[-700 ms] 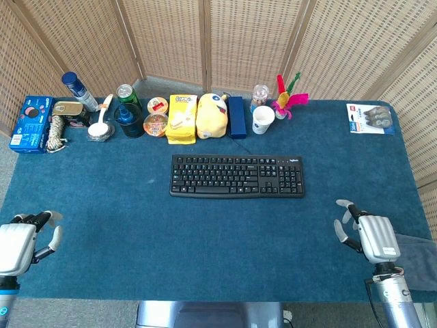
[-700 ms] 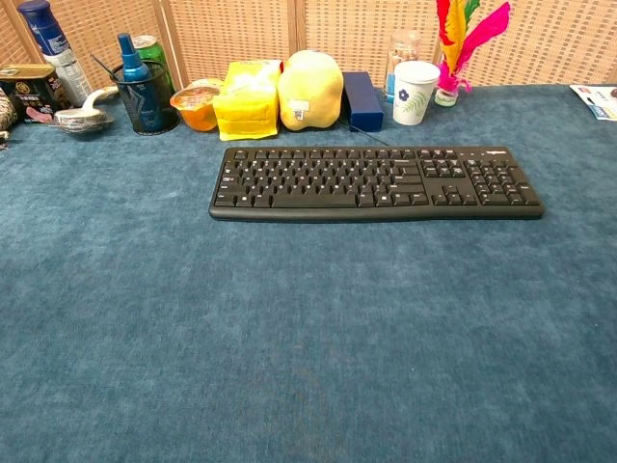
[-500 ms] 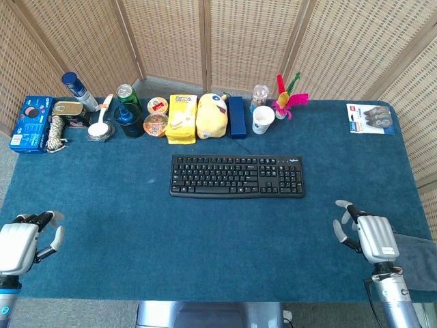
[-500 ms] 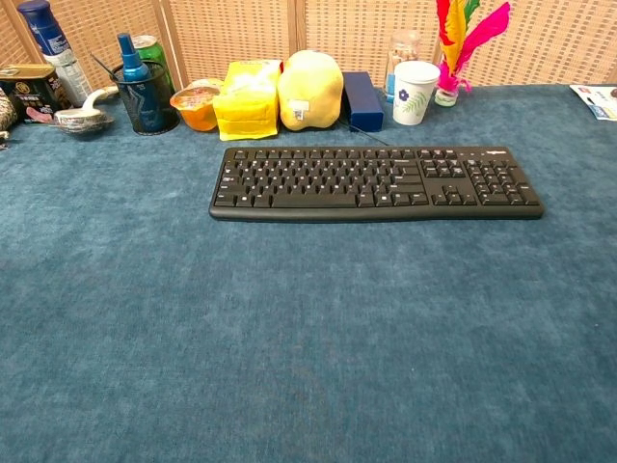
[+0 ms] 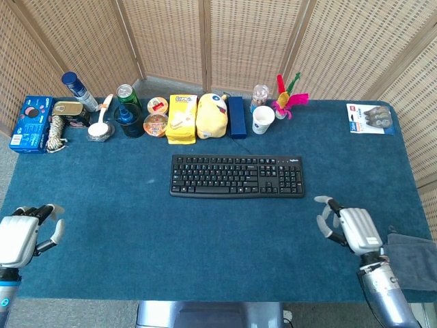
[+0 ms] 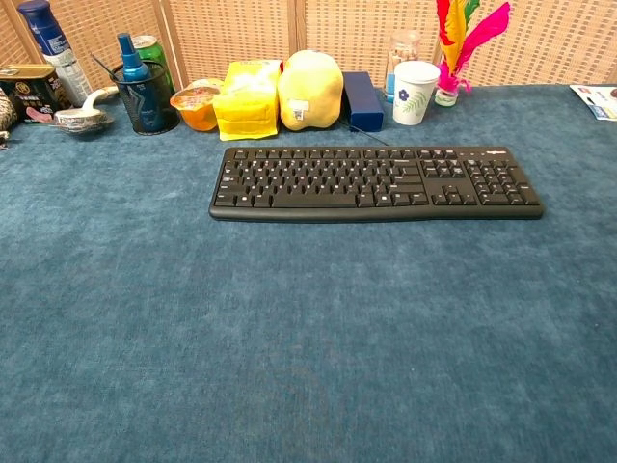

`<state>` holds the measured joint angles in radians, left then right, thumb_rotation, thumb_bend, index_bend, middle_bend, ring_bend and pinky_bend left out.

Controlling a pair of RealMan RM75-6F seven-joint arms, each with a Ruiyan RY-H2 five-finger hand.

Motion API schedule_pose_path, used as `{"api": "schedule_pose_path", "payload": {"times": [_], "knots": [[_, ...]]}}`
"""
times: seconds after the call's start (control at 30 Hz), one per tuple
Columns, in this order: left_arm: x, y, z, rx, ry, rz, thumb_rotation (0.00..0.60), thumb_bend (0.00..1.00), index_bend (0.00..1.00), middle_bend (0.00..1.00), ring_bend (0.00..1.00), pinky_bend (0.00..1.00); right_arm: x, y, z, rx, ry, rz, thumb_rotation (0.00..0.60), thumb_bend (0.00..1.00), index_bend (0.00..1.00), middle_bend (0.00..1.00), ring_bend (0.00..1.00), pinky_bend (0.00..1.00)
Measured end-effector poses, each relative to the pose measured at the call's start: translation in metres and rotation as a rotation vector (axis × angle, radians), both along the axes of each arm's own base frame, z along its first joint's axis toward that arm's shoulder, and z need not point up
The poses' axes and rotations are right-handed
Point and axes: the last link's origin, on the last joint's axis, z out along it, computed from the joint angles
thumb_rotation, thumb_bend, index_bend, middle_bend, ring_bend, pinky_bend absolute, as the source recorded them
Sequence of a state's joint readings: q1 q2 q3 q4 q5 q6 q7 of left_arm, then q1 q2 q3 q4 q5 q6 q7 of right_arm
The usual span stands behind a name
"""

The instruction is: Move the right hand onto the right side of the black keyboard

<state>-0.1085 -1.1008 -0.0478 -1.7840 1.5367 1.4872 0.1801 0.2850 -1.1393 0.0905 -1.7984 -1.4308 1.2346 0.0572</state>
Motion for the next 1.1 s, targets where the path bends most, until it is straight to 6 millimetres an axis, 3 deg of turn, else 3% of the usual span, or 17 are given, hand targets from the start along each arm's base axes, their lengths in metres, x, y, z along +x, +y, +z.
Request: {"api": "schedule_pose_path", "payload": {"times": [0.13, 0.3, 0.57, 0.83, 1.1], "knots": [[0.006, 0.007, 0.003, 0.004, 0.007, -0.020, 0.039, 0.43, 0.40, 0.51, 0.54, 0.41, 0.017, -0.015, -0.006, 0.115, -0.044, 0.044, 0.000, 0.51, 0.24, 0.84, 0.96, 0.90], [0.012, 0.012, 0.006, -0.002, 0.020, -0.029, 0.037, 0.43, 0.40, 0.51, 0.54, 0.41, 0.037, -0.036, -0.015, 0.250, -0.053, 0.083, 0.000, 0.52, 0.25, 0.94, 1.00, 0.98], [0.018, 0.017, 0.008, -0.010, 0.029, -0.031, 0.039, 0.43, 0.40, 0.51, 0.53, 0.41, 0.057, -0.070, -0.032, 0.402, -0.021, 0.076, 0.000, 0.53, 0.25, 0.97, 1.00, 1.00], [0.019, 0.018, 0.004, -0.022, 0.029, -0.025, 0.035, 0.43, 0.40, 0.51, 0.53, 0.41, 0.070, -0.106, -0.057, 0.436, 0.054, 0.059, 0.000, 0.53, 0.25, 0.98, 1.00, 1.00], [0.018, 0.017, 0.001, -0.030, 0.026, -0.018, 0.039, 0.43, 0.40, 0.51, 0.53, 0.41, 0.067, -0.123, -0.074, 0.445, 0.140, 0.028, 0.000, 0.53, 0.25, 0.98, 1.00, 1.00]]}}
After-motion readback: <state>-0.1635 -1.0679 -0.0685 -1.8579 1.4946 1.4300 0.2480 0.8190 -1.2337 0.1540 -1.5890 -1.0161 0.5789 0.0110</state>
